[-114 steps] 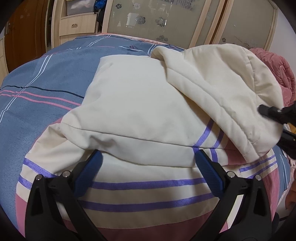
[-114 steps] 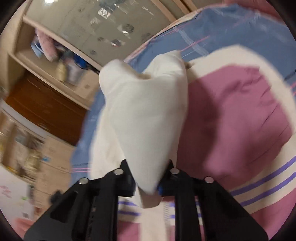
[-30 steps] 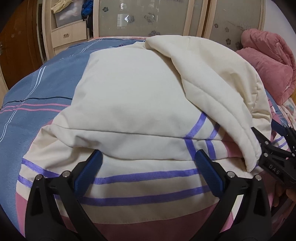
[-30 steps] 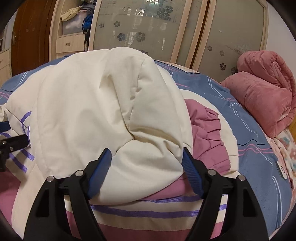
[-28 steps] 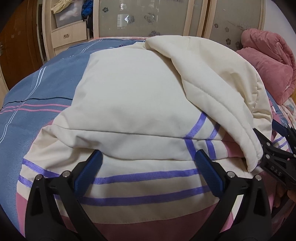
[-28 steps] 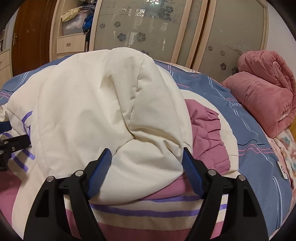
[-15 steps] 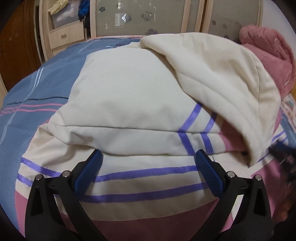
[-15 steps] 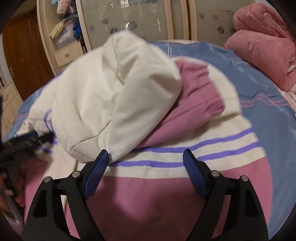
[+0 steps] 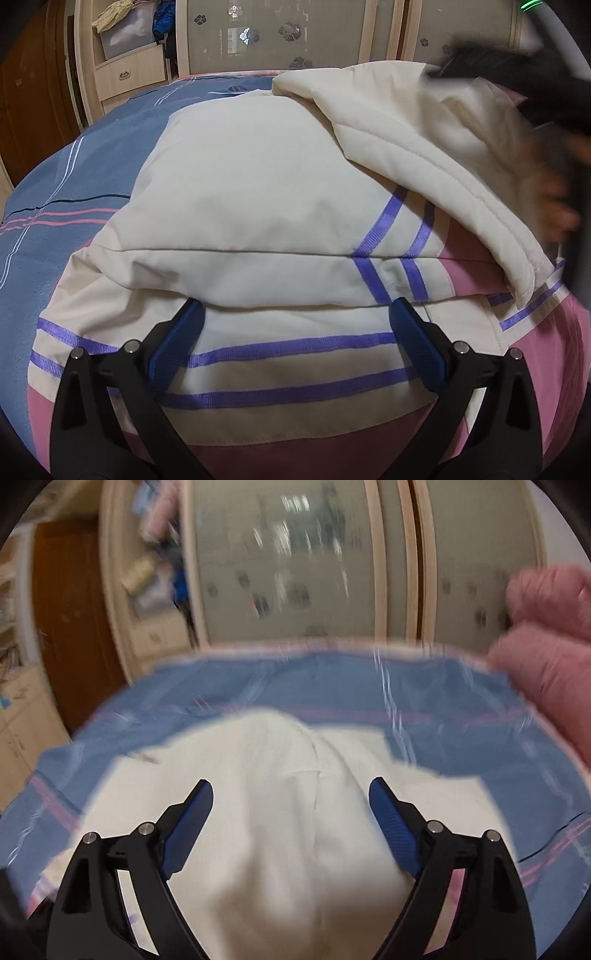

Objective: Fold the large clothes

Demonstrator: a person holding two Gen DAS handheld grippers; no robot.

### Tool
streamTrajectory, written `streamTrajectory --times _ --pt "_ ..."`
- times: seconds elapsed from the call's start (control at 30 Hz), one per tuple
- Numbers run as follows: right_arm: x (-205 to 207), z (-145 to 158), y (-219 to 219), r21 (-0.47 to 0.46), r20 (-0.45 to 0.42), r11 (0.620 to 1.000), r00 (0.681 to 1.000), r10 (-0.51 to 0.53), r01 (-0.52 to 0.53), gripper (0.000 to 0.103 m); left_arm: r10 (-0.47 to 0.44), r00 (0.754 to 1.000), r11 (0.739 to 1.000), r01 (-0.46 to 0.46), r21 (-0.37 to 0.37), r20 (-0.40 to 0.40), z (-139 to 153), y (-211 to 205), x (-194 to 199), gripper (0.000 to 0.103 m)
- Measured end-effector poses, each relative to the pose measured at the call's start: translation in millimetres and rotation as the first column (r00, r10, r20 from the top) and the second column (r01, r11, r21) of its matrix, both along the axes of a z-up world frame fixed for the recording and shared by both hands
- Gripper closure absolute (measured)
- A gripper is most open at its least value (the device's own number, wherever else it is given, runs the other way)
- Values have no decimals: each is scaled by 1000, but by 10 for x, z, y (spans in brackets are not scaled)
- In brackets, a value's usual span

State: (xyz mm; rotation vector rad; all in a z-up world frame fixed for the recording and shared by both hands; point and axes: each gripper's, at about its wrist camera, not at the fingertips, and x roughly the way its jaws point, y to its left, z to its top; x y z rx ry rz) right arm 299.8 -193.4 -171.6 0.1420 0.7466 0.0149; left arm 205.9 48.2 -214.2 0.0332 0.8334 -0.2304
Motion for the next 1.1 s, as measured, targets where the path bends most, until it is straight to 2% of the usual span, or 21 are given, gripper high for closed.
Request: streamTrajectory --times 0.03,0.07,0.1,0.27,0.33,0.4,0.43,0.47,0.57,0.6,0.67,0.8,0.87,0.9,0.97,1.03,1.1 --pt "97 -177 -21 4 -55 1000 998 -12 13 14 -1 1000 1000 1 -1 -1 1 -1 3 2" --pt "130 -339 -18 -2 -64 1000 998 -2 2 7 -3 1000 1000 3 -2 -2 0 4 17 2" --pt "99 -417 26 -39 -16 999 1000 22 -23 5 -6 1000 1000 6 -1 -4 -4 0 16 2" --pt "6 -336 23 -58 8 998 999 33 -32 5 -7 1000 1000 7 3 -7 -7 6 28 2" --pt "-225 -146 6 -70 83 998 996 12 -6 5 -6 1000 1000 6 -1 -7 -6 4 32 2" --pt "-659 43 24 -61 223 998 974 35 -21 5 -4 1000 1000 4 -3 -8 -8 6 32 2" --pt "-762 63 31 -61 242 997 969 51 -37 5 -4 1000 1000 4 -1 -7 -10 5 34 2" --pt "-863 50 56 -71 235 996 969 71 -55 5 -4 1000 1000 4 1 -7 -11 4 36 2" --pt "-821 -298 131 -181 52 981 995 87 -76 3 -4 1000 1000 4 2 -6 -16 7 36 2" --pt "-814 -419 139 -201 31 975 995 99 -90 1 -4 1000 1000 5 4 -7 -16 5 37 2" --pt "-794 -434 128 -181 31 980 995 94 -87 1 -3 1000 1000 3 12 -3 -13 -5 42 2" --pt "-821 -378 165 -208 9 975 997 79 -76 1 -3 1000 1000 3 7 -5 -25 -12 40 2" --pt "-968 -240 188 -216 42 975 998 56 -46 2 -1 1000 1000 1 4 -6 -14 -10 34 2" --pt "-1154 -97 195 -212 95 977 994 53 -32 2 1 1000 1000 -1 -2 -11 0 2 29 2" --pt "-1420 0 217 -212 125 977 991 44 -17 2 11 999 1000 -11 -14 -32 48 32 1 2" --pt "-1618 1 185 -204 95 979 995 34 -14 1 13 998 999 -15 -32 -61 120 60 -54 2" --pt "-1704 -137 126 -183 31 983 999 21 -15 1 -21 998 997 17 -69 -57 234 69 -160 2"
